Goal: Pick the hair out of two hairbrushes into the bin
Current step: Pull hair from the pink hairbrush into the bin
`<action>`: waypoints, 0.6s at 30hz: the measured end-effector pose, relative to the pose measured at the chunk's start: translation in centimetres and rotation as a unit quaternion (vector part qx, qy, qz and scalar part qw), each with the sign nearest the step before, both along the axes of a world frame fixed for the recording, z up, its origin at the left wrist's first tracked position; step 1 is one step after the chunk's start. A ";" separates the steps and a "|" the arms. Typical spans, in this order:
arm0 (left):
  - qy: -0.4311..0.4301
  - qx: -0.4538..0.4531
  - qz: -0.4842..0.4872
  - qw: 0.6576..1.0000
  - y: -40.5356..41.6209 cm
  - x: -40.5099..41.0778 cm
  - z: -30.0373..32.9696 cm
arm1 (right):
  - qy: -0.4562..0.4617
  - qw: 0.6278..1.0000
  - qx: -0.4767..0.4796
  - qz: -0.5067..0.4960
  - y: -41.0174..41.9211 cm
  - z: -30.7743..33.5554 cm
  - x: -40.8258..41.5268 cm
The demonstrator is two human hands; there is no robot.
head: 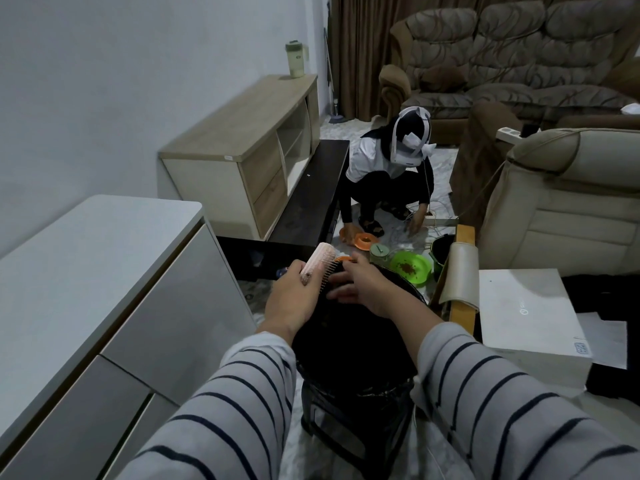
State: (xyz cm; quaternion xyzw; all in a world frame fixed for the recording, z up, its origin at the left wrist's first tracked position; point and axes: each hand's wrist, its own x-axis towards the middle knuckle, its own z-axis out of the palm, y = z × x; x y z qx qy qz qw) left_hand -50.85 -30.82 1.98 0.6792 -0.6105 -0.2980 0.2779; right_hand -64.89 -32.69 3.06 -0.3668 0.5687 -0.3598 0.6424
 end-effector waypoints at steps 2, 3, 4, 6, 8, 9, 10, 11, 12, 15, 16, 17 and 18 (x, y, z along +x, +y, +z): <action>-0.003 -0.001 0.002 1.000 0.0 0.1 0.0 | 0.049 0.997 0.030 0.060 0.4 -0.2 -0.3; -0.002 0.000 0.006 1.000 0.0 0.3 -0.1 | 0.080 0.992 0.029 0.088 0.6 -0.4 -0.5; 0.001 0.002 0.011 1.000 0.0 0.4 -0.2 | 0.114 0.988 0.011 0.107 0.7 -0.5 -0.7; 0.009 0.006 0.021 1.000 0.0 0.7 -0.3 | 0.152 0.983 -0.050 0.093 0.7 -0.5 -1.0; 0.015 0.013 0.027 0.999 0.0 0.8 -0.5 | 0.105 0.989 -0.093 0.039 0.5 -0.4 -1.2; 0.016 0.019 0.029 0.999 -0.1 0.8 -0.6 | 0.067 0.992 -0.104 0.015 0.2 -0.3 -1.2; 0.015 0.028 0.030 0.999 -0.1 0.8 -0.7 | 0.027 0.993 -0.111 -0.005 0.1 0.0 -1.2; 0.015 0.037 0.029 0.999 -0.2 0.8 -0.8 | -0.018 0.993 -0.115 -0.021 -0.1 0.2 -1.2; 0.015 0.045 0.027 0.999 -0.3 0.8 -0.9 | -0.069 0.990 -0.115 -0.035 -0.2 0.5 -1.2; 0.007 0.054 0.015 0.998 -0.3 0.7 -1.1 | -0.182 0.977 -0.104 -0.048 -0.4 1.1 -1.2; 0.003 0.053 0.012 0.999 -0.3 0.6 -1.1 | -0.189 0.976 -0.096 -0.046 -0.4 1.2 -1.2; 0.002 0.052 0.010 0.999 -0.3 0.6 -1.1 | -0.168 0.980 -0.094 -0.044 -0.4 1.0 -1.1; 0.004 0.052 0.011 0.999 -0.3 0.6 -1.1 | -0.112 0.988 -0.101 -0.040 -0.3 1.0 -1.0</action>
